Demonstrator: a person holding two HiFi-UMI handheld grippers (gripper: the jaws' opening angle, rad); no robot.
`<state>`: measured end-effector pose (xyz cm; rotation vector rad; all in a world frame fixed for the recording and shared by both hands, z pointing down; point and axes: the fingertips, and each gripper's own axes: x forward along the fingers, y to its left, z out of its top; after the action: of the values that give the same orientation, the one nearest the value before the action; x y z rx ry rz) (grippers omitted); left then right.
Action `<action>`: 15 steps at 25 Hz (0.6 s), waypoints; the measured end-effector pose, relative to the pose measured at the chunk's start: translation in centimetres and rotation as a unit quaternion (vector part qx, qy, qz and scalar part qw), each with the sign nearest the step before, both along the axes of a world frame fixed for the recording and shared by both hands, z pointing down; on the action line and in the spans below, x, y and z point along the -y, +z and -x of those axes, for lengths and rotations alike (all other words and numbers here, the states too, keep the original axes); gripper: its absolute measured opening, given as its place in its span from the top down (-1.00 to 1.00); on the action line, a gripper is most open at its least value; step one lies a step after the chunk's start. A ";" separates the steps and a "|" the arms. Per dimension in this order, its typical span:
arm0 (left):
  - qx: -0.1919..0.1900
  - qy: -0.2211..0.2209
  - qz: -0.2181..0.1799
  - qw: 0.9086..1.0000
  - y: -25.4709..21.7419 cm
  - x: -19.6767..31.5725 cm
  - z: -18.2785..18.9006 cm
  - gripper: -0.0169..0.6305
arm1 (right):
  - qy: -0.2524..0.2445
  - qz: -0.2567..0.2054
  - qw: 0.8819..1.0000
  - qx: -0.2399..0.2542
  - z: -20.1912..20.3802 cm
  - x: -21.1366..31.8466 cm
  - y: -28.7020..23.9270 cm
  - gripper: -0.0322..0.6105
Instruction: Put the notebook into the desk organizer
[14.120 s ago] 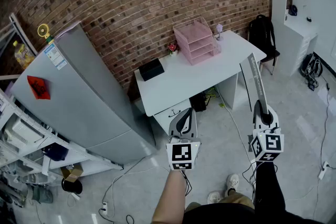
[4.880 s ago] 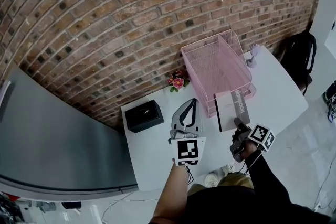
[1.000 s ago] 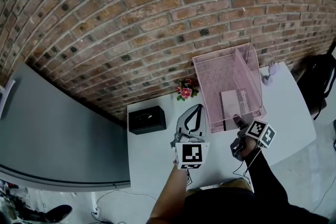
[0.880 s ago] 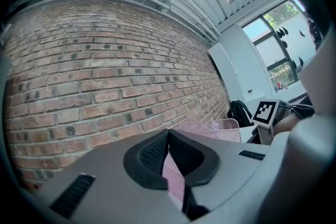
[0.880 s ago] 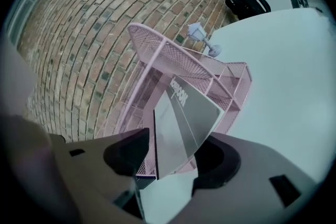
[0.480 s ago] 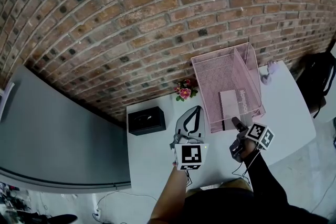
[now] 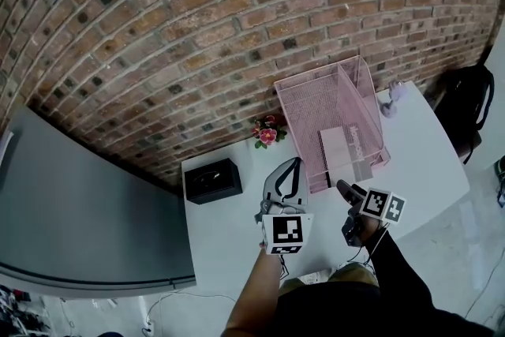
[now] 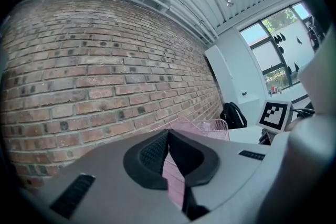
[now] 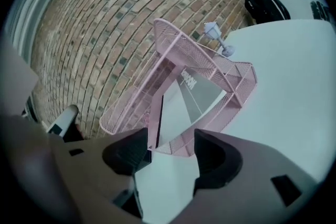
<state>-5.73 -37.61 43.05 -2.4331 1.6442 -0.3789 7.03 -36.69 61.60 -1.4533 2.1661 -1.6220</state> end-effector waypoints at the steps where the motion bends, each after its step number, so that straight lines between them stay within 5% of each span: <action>1: -0.001 0.002 0.001 1.000 0.0 -0.2 -0.1 0.90 | -0.011 -0.005 1.000 -0.010 0.2 -0.4 0.0 0.07; 5: -0.005 0.010 0.002 1.000 0.2 -1.0 -0.3 0.90 | -0.058 -0.033 0.995 -0.072 0.7 -1.9 0.0 0.07; 8: -0.008 0.014 0.004 1.000 0.3 -1.5 -0.6 0.90 | -0.095 -0.072 0.979 -0.164 0.3 -2.5 -0.4 0.08; 9: -0.009 0.014 0.005 1.000 0.4 -1.6 -0.5 0.90 | -0.101 -0.087 0.970 -0.202 0.0 -2.5 -0.7 0.17; 10: -0.009 0.014 0.005 1.000 0.4 -1.7 -0.4 0.90 | -0.104 -0.102 0.960 -0.240 -0.3 -2.4 -0.9 0.65; 11: -0.009 0.013 0.006 1.000 0.5 -1.8 -0.4 0.90 | -0.109 -0.116 0.949 -0.273 -0.6 -2.3 -1.0 0.83; 15: -0.009 0.009 0.009 1.000 0.8 -1.8 -0.3 0.90 | -0.133 -0.139 0.922 -0.336 -0.7 -1.9 -1.0 0.84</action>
<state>-5.39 -35.77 43.84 -2.4710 1.6308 -0.3726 7.75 -34.80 60.61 -1.8731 2.9078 -0.8529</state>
